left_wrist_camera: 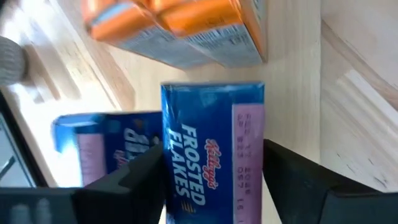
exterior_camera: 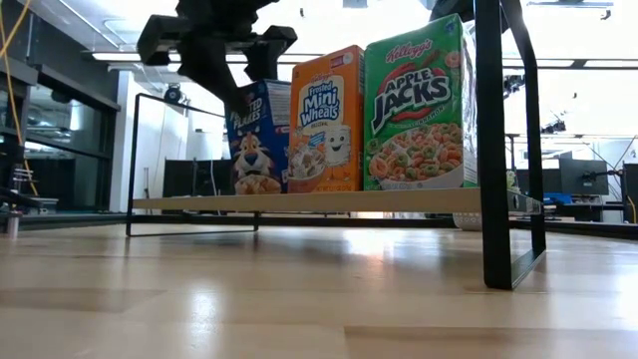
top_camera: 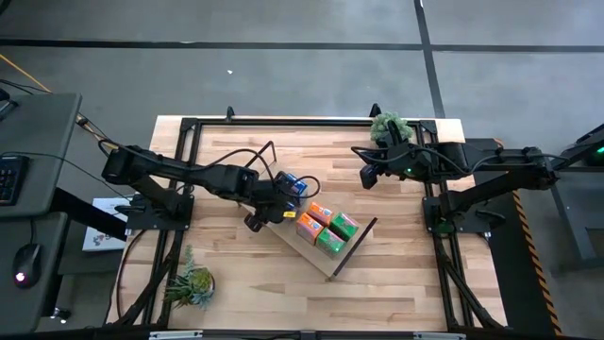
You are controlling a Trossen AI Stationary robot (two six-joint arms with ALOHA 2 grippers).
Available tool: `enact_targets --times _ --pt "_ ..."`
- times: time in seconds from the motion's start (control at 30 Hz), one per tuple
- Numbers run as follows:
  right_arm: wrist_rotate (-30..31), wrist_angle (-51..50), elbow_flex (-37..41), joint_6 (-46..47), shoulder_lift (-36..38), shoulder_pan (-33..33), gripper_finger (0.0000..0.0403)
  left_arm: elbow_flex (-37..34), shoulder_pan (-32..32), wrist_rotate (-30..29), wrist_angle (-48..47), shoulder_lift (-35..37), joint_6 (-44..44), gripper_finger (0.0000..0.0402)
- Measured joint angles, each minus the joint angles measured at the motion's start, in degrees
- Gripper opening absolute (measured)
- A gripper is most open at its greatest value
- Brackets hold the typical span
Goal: Stack cereal on shelf
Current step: Put the blue cereal box on the shelf aligned with the blue cereal box, then return to Home Position
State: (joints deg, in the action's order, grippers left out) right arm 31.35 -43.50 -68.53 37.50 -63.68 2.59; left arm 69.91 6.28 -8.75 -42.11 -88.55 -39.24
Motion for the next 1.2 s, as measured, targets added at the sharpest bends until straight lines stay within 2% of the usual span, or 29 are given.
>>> enact_targets --times 0.33,0.53,0.63,0.8,0.9,1.0,1.2 --pt "0.15 0.02 0.00 -0.26 -0.02 0.02 0.0000 4.21 0.00 -1.06 -0.52 0.55 -0.47 0.0241" --pt "0.15 -0.03 0.00 -0.37 -0.02 0.00 0.0000 8.78 -0.04 -5.83 -5.67 2.71 0.16 0.0241" --pt "0.15 -0.20 0.00 -0.42 -0.06 0.00 0.0000 10.16 -1.40 -7.27 -5.98 6.13 5.95 0.0241" --pt "0.19 -0.63 0.00 -0.19 -0.11 0.00 0.0000 7.26 -5.58 -7.39 -2.05 15.69 27.00 0.0233" --pt "0.17 -0.80 0.00 -0.02 -0.13 0.01 0.0000 0.51 -6.83 -8.94 6.03 23.40 34.07 0.0208" --pt "0.17 -0.79 0.00 -0.02 -0.13 0.02 0.0000 -7.97 -7.49 -11.65 13.19 31.71 37.99 0.0165" --pt "-0.07 0.41 0.00 -2.81 -0.15 0.00 0.0000 -22.14 -7.93 -15.57 24.92 47.84 47.52 0.0031"
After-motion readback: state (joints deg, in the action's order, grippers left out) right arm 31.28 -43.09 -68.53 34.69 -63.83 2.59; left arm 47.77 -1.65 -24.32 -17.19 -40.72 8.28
